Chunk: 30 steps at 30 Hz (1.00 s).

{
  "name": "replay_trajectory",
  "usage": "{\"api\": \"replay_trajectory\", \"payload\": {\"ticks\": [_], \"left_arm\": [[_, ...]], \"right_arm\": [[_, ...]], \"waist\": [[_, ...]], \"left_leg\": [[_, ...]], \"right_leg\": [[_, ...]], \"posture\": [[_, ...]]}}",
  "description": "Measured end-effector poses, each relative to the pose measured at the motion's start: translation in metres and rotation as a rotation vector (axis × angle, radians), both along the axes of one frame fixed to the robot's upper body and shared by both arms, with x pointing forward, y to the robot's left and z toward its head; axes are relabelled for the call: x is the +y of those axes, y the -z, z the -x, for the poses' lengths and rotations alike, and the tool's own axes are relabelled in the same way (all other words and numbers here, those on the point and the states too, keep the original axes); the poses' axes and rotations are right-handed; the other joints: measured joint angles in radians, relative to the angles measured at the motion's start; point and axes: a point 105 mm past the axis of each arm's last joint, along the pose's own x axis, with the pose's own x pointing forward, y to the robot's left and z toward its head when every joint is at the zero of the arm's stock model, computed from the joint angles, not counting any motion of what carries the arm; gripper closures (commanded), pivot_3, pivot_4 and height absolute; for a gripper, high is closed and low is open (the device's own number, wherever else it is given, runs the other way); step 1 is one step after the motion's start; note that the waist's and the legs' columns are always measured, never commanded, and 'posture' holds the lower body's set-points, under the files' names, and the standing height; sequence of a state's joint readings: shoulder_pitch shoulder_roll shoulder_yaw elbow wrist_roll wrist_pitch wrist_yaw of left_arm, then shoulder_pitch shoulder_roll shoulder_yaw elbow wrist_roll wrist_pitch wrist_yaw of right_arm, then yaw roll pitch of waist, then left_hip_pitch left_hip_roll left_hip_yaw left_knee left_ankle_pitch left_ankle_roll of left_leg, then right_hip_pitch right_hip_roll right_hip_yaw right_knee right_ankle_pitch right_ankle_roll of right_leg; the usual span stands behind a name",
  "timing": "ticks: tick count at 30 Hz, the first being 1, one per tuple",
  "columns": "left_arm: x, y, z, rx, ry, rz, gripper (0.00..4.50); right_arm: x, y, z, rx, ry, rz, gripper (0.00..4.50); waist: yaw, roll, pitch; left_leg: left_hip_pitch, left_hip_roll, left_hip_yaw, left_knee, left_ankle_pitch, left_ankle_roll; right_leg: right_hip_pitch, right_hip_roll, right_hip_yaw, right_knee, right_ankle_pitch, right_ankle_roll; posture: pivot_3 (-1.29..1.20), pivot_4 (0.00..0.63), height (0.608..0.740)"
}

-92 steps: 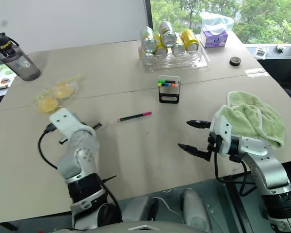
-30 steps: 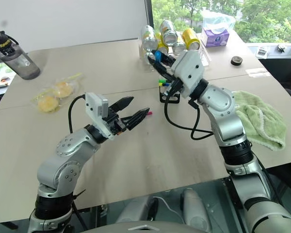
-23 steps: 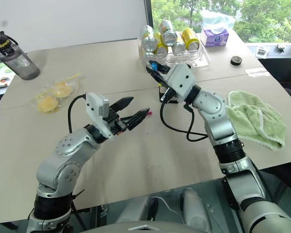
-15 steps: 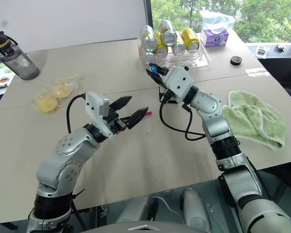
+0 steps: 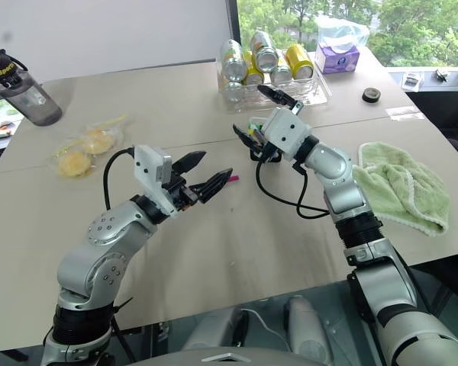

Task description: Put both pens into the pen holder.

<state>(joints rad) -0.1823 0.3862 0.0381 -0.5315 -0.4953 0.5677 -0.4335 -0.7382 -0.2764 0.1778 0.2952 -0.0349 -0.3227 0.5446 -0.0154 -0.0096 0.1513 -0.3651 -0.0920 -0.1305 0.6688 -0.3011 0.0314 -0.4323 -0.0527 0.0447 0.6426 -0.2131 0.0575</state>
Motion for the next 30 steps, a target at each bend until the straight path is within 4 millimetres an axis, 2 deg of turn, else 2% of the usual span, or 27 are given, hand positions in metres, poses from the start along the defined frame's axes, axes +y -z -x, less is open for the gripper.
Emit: {"api": "replay_trajectory", "payload": {"ticks": [19, 23, 27, 30], "left_arm": [[0.004, 0.008, -0.003, 0.011, -0.008, -0.018, 0.30], [0.005, 0.010, -0.005, 0.010, -0.016, -0.025, 0.30], [0.010, 0.019, -0.012, 0.035, -0.008, -0.056, 0.30], [0.018, 0.025, -0.022, 0.052, -0.003, -0.090, 0.30]], "right_arm": [[0.000, -0.002, 0.001, -0.001, -0.004, -0.014, 0.03], [0.001, -0.005, 0.010, 0.038, -0.072, -0.043, 0.03], [-0.013, 0.000, 0.025, 0.185, -0.154, -0.073, 0.03], [-0.035, 0.007, 0.041, 0.348, -0.203, -0.068, 0.03]], "waist": [[0.000, 0.000, 0.000], [0.001, 0.000, 0.000], [0.005, 0.000, 0.000], [0.008, 0.001, 0.000]], "left_leg": [[0.000, 0.000, 0.000, 0.000, 0.000, 0.000], [0.000, 0.000, 0.000, 0.000, 0.000, 0.000], [-0.001, 0.000, -0.001, 0.000, 0.000, 0.000], [-0.001, 0.000, -0.002, 0.000, 0.000, 0.000]], "right_leg": [[0.000, 0.000, 0.000, 0.000, 0.000, 0.000], [0.000, 0.000, 0.000, 0.000, 0.000, 0.000], [0.000, -0.001, -0.001, 0.000, 0.000, 0.000], [0.000, -0.001, -0.002, -0.001, 0.000, 0.000]], "posture": [[0.00, 0.150, 0.739], [0.00, 0.150, 0.739], [0.00, 0.150, 0.739], [0.00, 0.150, 0.739]]}}
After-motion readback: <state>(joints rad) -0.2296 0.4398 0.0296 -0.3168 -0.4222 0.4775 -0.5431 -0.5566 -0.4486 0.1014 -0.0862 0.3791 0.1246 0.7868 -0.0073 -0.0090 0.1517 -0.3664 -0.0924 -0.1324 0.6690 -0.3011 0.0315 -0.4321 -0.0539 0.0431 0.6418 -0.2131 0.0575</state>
